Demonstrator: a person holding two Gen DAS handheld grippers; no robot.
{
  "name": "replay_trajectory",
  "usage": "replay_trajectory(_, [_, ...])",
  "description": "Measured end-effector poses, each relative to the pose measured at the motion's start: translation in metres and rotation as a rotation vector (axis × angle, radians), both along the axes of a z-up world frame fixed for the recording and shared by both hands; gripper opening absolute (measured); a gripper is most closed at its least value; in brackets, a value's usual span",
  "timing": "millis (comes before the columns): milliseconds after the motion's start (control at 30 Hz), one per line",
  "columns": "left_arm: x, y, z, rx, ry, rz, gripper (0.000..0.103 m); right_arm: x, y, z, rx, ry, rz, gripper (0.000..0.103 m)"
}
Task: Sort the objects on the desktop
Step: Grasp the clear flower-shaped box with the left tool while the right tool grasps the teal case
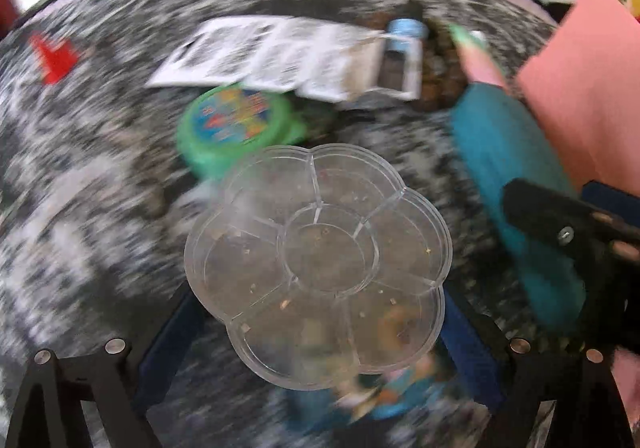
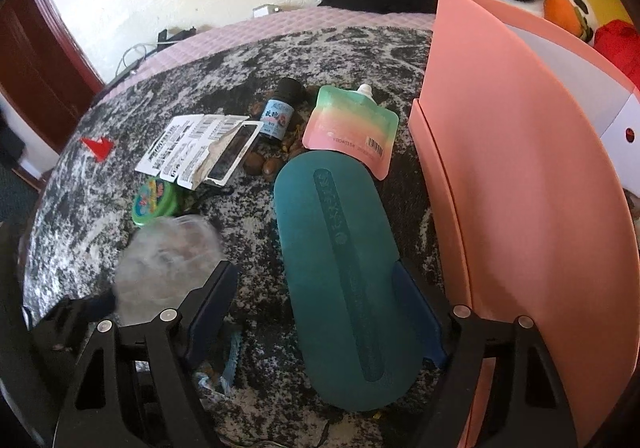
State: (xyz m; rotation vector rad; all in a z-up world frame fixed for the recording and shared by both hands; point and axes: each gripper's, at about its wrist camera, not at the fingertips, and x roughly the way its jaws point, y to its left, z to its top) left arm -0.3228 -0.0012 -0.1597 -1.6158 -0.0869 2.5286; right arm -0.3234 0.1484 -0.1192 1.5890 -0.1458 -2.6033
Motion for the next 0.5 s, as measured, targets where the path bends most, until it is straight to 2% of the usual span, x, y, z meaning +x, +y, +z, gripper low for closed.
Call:
replay_trajectory(133, [0.004,-0.026,0.002,-0.001,-0.025,0.054,0.094,0.001,-0.012,-0.007,0.072,0.012,0.037,0.093])
replay_trajectory(300, [0.006,-0.031,0.0,-0.034,-0.032,0.065,0.094,0.001,-0.021,-0.016,0.137,0.053,0.049,0.103])
replay_trajectory(333, [0.007,-0.034,0.001,-0.032,-0.034,0.073,0.094,0.002,-0.022,-0.017,0.152,0.06,0.046,0.099])
replay_trajectory(367, [0.007,-0.036,0.001,-0.029,-0.036,0.081,0.094,0.003,-0.022,-0.017,0.18,0.064,0.042,0.08])
replay_trajectory(400, [0.008,-0.038,0.001,-0.026,-0.038,0.088,0.094,0.004,-0.022,-0.016,0.217,0.065,0.037,0.068])
replay_trajectory(433, [0.008,-0.041,0.002,-0.023,-0.04,0.096,0.094,0.006,-0.022,-0.015,0.255,0.067,0.032,0.065])
replay_trajectory(500, [0.009,-0.046,0.003,-0.018,-0.044,0.111,0.094,0.011,-0.024,-0.006,0.237,0.065,0.068,0.056])
